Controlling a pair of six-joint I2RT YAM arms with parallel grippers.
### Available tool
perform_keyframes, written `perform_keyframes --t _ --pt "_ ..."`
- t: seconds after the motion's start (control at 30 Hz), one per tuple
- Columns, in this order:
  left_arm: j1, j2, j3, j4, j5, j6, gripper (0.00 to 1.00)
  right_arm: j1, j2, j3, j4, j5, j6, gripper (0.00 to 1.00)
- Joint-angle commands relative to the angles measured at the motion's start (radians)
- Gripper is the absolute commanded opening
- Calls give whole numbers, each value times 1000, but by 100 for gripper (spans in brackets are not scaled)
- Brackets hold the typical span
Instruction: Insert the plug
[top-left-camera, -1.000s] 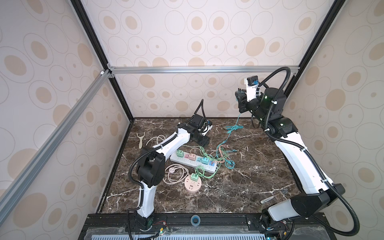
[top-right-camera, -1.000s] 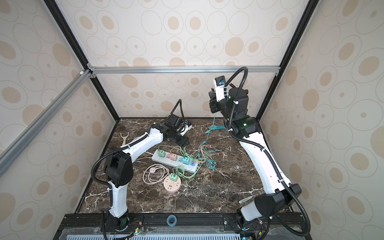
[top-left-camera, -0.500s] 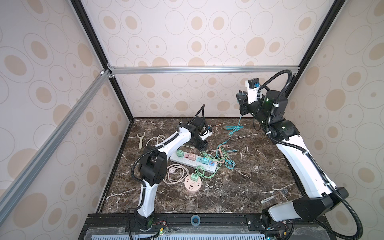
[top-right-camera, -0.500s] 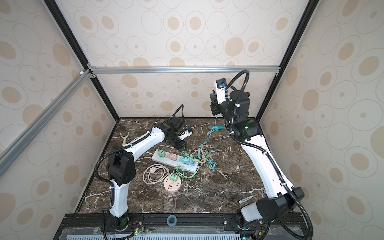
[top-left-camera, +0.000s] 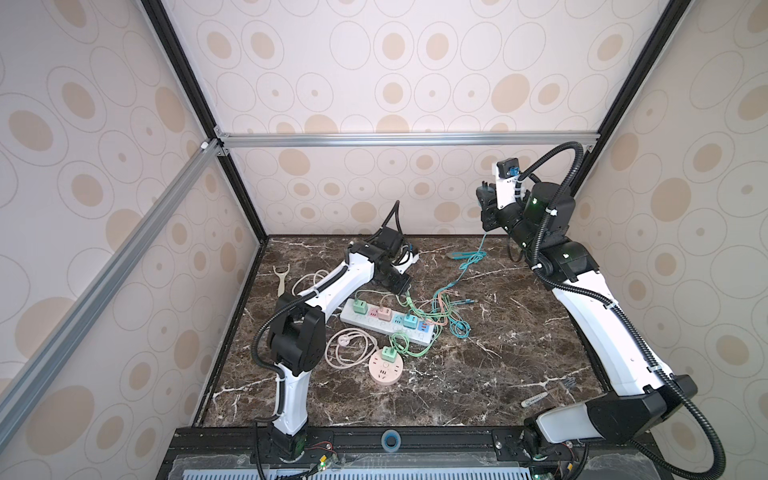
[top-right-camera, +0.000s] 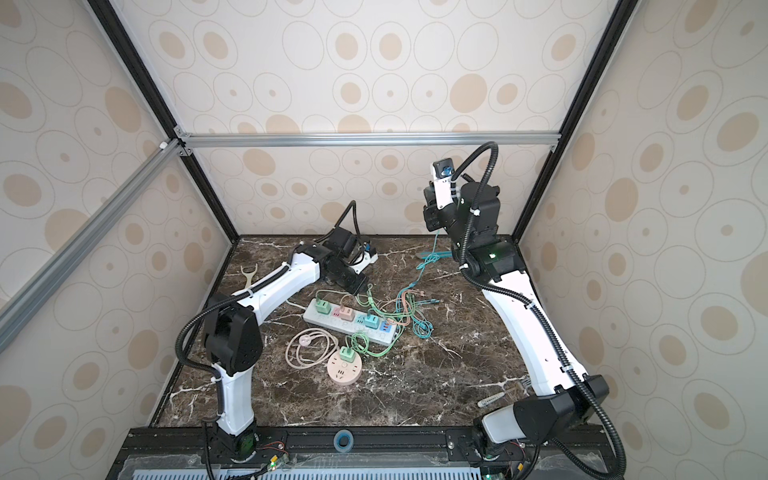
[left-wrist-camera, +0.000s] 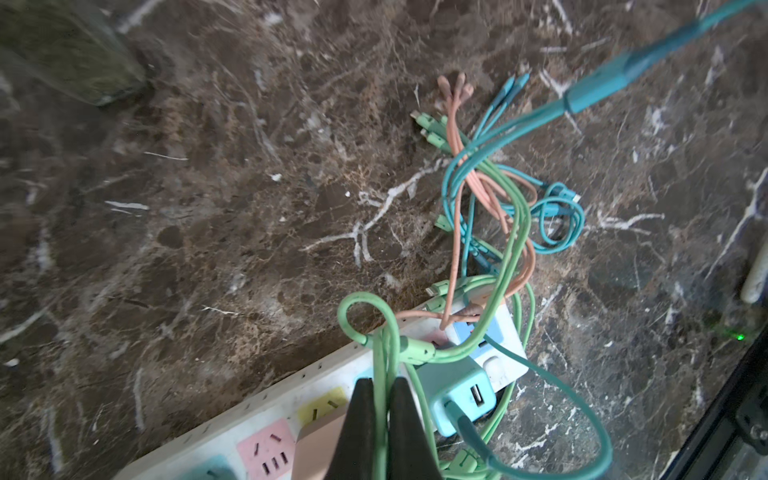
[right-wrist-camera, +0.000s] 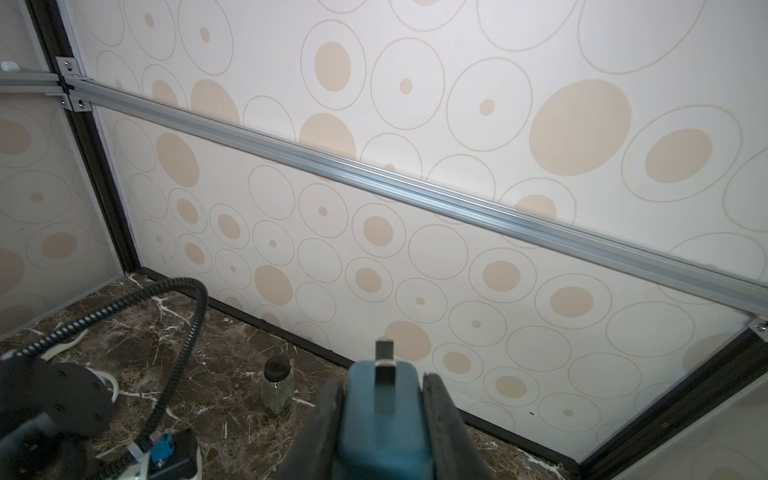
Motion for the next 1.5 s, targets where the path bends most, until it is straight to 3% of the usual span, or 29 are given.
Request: perform_keyframes --t 0.0,0.13,0.37,0.57,0.9,1.13,1.23,1.27,1.37,1.47 --pt "67 -108 -43 140 37 -81 0 -12 -41 8 39 29 -35 13" --pt "128 -163 -114 218 103 -117 0 -17 -51 7 45 52 -47 13" --pt "203 -222 -226 307 -21 -192 0 -26 -70 19 54 95 -77 13" --pt "281 -311 -341 450 1 -285 0 -32 -77 21 41 114 -101 13" --pt "312 -315 -375 459 -59 -287 0 -41 -97 7 70 199 -144 13" --pt "317 -263 -387 480 -5 -296 4 -45 -140 17 82 169 -148 13" --pt "317 -247 -391 482 15 -290 12 -44 -162 13 88 144 -133 13" --pt "317 -244 -394 483 29 -285 19 -45 -170 10 92 133 -128 13" --pt "316 -237 -393 476 102 -254 56 -45 -189 8 97 82 -110 14" --pt "302 -247 -375 450 157 -205 67 -45 -186 16 89 58 -99 14"
